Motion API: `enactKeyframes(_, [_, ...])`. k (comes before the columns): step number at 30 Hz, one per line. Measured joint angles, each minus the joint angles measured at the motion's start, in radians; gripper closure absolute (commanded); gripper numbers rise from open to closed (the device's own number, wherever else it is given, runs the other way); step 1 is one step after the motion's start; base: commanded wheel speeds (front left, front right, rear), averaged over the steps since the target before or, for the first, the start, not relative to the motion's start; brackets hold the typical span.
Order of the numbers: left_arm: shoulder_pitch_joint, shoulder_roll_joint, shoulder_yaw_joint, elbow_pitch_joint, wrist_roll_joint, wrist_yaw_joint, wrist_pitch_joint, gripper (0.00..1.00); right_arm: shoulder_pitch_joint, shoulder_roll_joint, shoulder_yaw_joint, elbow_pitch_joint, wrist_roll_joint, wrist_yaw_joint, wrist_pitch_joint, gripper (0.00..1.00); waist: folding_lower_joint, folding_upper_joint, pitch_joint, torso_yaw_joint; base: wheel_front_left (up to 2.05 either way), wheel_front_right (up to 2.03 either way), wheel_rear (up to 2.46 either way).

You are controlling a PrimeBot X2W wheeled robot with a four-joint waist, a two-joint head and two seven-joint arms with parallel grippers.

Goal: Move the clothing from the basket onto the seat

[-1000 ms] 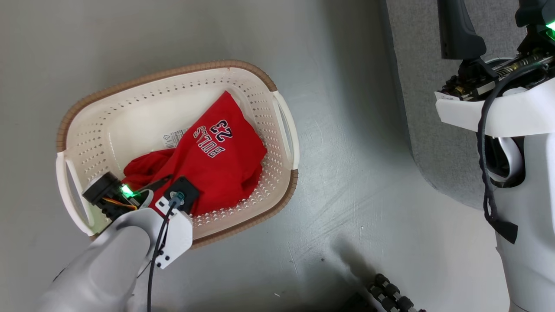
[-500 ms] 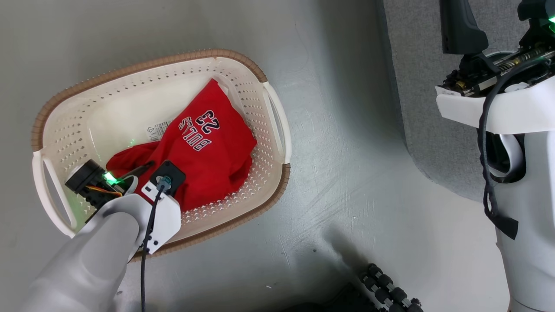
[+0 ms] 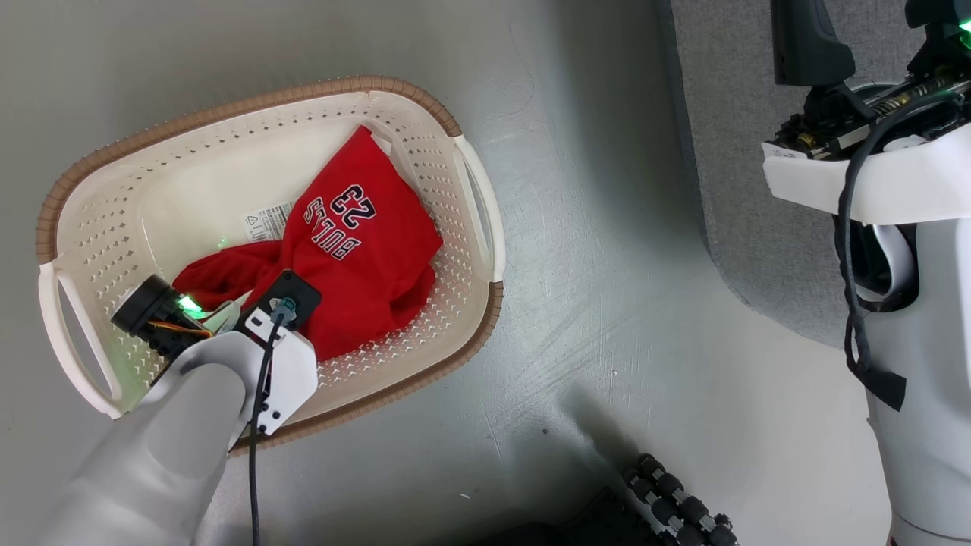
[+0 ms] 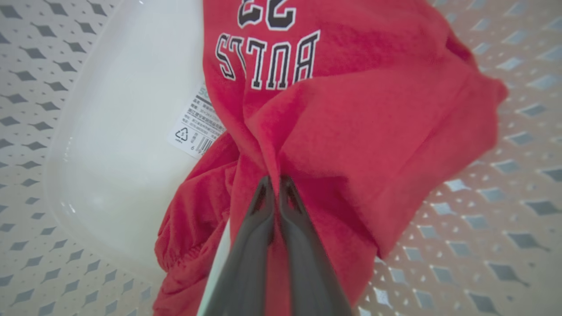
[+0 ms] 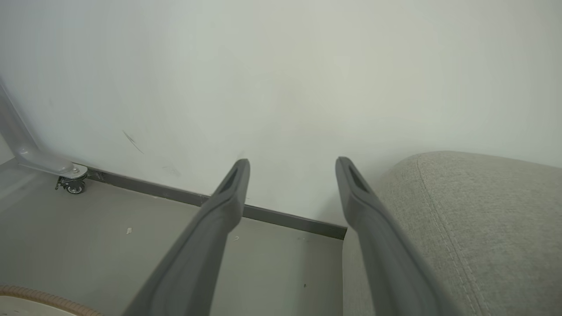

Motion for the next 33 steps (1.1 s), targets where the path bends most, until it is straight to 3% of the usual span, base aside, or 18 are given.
enactKeyframes(14, [-0.013, -0.018, 0.030, 0.003, -0.041, -0.003, -0.081, 1.00, -0.001, 0.000, -0.008, 0.035, 0.010, 0.000, -0.012, 0.00, 0.0000, 0.0000, -0.012, 0.014, 0.00, 0.00, 0.00])
enactKeyframes(33, [-0.029, -0.028, 0.104, -0.105, -0.103, 0.008, -0.225, 1.00, 0.000, 0.000, 0.003, 0.130, 0.007, 0.000, -0.022, 0.00, 0.0000, 0.0000, -0.094, 0.068, 0.00, 0.00, 0.00])
